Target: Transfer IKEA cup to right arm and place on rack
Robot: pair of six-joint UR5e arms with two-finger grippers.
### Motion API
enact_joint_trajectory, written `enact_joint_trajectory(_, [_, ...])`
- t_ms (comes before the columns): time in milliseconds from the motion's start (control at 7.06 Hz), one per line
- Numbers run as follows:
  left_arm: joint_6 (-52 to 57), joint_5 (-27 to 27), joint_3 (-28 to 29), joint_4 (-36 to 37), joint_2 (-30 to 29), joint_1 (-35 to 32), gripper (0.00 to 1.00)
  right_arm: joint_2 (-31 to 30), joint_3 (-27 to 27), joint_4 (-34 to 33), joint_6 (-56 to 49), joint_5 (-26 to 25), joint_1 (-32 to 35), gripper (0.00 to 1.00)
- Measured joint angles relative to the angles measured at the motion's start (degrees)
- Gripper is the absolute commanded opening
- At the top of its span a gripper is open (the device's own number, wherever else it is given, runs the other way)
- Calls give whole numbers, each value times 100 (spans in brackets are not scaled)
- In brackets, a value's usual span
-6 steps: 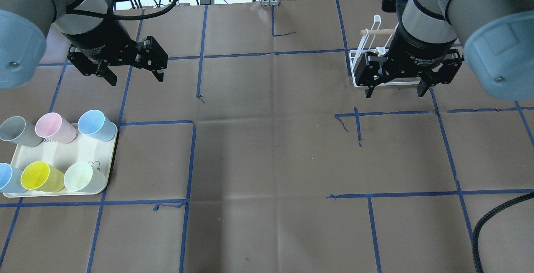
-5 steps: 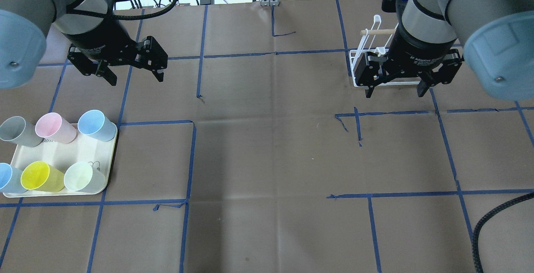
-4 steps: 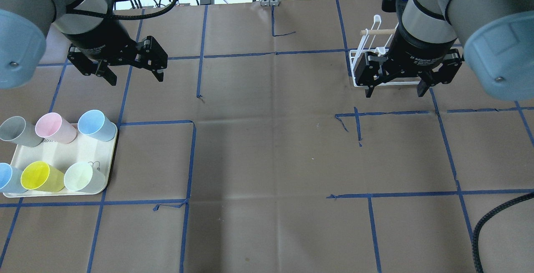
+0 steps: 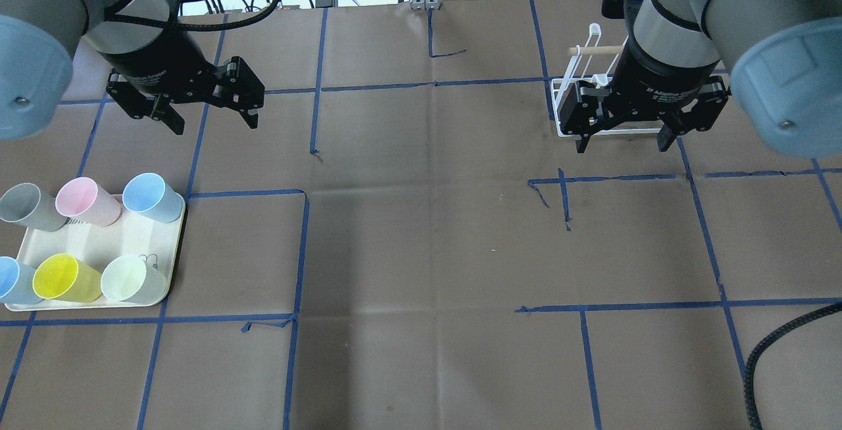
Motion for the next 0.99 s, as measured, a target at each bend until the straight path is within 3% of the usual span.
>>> enact_joint_trajectory(709, [383, 61, -43, 2, 35, 90, 100, 1, 14, -9, 0, -3, -7, 100])
enact_joint_trajectory(992, [1000, 63, -115, 4, 44, 516, 100, 1, 30, -30, 0, -3, -7, 100])
